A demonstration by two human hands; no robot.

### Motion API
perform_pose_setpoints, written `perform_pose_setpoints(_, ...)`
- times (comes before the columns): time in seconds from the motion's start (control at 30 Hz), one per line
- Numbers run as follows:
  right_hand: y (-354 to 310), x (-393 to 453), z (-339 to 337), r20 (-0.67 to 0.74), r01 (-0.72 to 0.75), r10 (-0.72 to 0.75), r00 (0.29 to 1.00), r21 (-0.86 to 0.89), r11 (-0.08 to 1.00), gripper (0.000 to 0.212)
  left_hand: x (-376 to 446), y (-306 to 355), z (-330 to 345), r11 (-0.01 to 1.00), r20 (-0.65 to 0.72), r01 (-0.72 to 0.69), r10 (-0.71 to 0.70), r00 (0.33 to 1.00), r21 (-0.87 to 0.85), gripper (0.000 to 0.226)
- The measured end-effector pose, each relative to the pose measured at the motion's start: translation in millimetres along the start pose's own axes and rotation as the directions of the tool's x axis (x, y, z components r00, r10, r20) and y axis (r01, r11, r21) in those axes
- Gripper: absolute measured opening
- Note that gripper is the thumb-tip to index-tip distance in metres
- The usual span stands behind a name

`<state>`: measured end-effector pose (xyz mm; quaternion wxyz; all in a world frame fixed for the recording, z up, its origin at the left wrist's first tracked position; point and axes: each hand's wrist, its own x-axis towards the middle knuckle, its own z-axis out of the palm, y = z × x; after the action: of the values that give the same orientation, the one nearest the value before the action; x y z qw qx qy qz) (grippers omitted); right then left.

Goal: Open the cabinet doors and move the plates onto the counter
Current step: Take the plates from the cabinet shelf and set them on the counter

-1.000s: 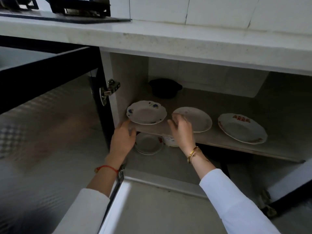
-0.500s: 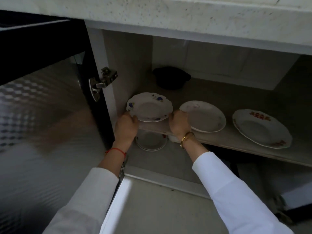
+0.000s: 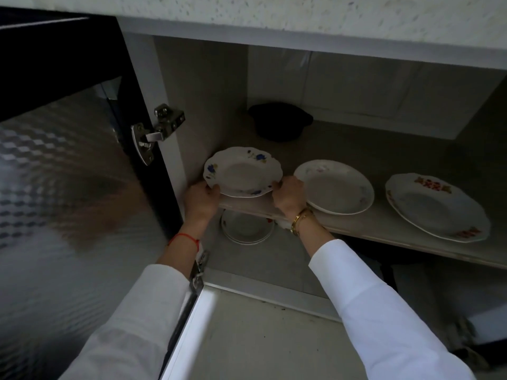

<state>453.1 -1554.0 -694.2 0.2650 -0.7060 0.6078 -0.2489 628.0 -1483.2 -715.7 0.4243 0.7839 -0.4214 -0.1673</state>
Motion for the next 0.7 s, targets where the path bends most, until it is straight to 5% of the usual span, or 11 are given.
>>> perform_pose_setpoints(0.2,2,-6,-1,0.022,-0.068,0.065,0.998,0.193,0.979,0.024,-3,-6,-2,0.986,0.024,0.042,-0.038,0.999,-0.164,0.027)
perform_pose_setpoints(0.43,10,-32,-11,-0.058,-0.041,0.065,0.996,0.347,0.937,0.024,-26,9,-16,0.982,0.025,-0.072,0.077,0.997,-0.174,0.026)
perform_pose_setpoints(0.7,20,-89,-47,-0.142,-0.003,0.068,0.988,0.414,0.910,0.019,-89,27,-34,0.941,-0.033,-0.073,0.066,0.997,-0.329,0.026)
